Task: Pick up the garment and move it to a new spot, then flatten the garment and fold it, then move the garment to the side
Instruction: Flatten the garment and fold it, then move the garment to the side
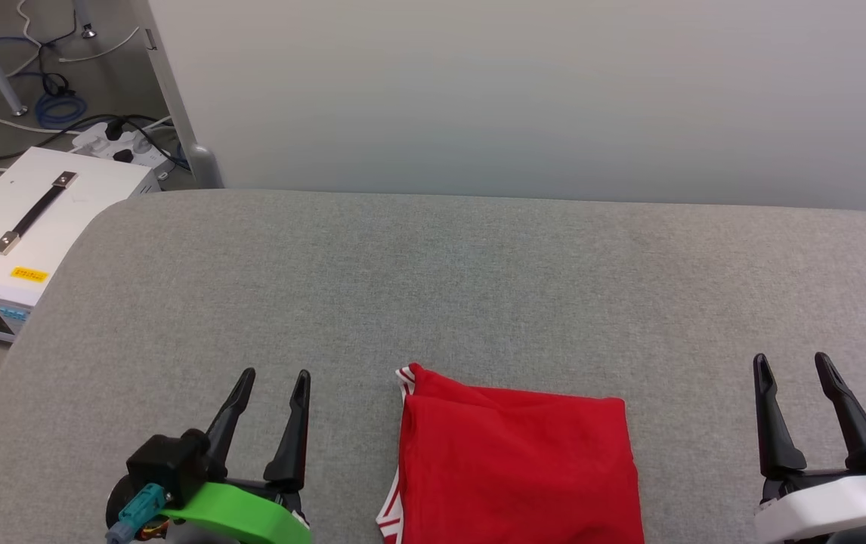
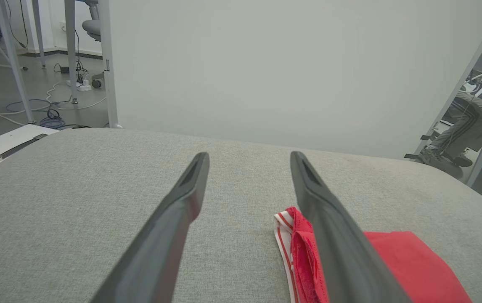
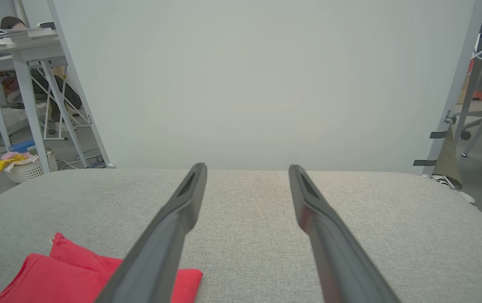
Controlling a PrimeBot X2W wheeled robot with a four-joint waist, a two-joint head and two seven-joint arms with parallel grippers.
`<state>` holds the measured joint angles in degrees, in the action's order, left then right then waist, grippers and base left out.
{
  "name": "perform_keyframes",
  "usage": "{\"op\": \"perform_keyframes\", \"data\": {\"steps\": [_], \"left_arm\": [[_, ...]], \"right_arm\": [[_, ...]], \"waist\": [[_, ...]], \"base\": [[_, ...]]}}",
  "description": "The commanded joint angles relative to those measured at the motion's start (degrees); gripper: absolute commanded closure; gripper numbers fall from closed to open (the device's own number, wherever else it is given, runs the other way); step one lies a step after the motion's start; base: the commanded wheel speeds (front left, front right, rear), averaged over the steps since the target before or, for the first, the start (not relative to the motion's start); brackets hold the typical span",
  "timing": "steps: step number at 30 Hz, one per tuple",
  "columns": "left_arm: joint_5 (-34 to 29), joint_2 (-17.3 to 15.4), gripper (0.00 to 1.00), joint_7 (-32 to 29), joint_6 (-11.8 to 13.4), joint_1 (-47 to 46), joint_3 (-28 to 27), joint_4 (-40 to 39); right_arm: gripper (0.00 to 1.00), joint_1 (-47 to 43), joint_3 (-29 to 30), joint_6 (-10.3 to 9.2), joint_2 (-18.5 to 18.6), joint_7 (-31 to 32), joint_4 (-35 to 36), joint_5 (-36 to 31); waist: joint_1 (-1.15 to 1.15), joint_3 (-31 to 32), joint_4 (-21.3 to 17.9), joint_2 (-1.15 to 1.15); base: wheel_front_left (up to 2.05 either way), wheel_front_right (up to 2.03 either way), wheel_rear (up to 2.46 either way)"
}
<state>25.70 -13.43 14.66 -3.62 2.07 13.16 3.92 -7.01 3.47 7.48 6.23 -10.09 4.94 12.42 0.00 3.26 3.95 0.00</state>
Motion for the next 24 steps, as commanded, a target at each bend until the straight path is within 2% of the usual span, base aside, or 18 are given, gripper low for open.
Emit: {"op": "perform_keyframes", "data": {"steps": [1, 8, 18, 21, 24], "left_arm": [[-1.29, 0.66, 0.00, 0.33, -0.66, 0.98, -0.45, 0.42], [-3.73, 2.77, 0.00, 0.33, -2.36, 0.64, -2.28, 1.47], [-5.26, 4.01, 0.00, 0.34, -3.47, 0.49, -3.97, 2.27], [-5.56, 4.29, 0.00, 0.34, -3.63, 0.26, -4.01, 2.38], [-5.75, 4.45, 0.00, 0.34, -3.73, -0.18, -3.83, 2.57]], "right_arm": [[0.00, -0.51, -0.01, 0.01, -0.13, -0.05, -0.07, -0.47], [0.00, -0.02, -0.21, 0.01, -0.56, 0.30, -0.63, -1.01], [0.00, 0.06, -0.48, 0.01, -0.62, 1.27, -1.50, -0.66], [0.00, 0.00, -1.40, 0.01, -0.03, 3.73, -1.82, -0.55], [0.00, 0.33, -3.62, 0.01, 0.89, 9.79, -2.07, 0.65]], "waist": [[0.00, -0.01, 0.01, 0.00], [0.00, -0.49, 0.38, 0.00], [0.00, -0.95, 0.81, 0.00], [0.00, -1.42, 1.00, 0.00], [0.00, -2.09, 1.30, 0.00]], "base": [[0.00, 0.00, 0.00], [0.00, 0.00, 0.00], [0.00, 0.00, 0.00], [0.00, 0.00, 0.00], [0.00, 0.00, 0.00]]}}
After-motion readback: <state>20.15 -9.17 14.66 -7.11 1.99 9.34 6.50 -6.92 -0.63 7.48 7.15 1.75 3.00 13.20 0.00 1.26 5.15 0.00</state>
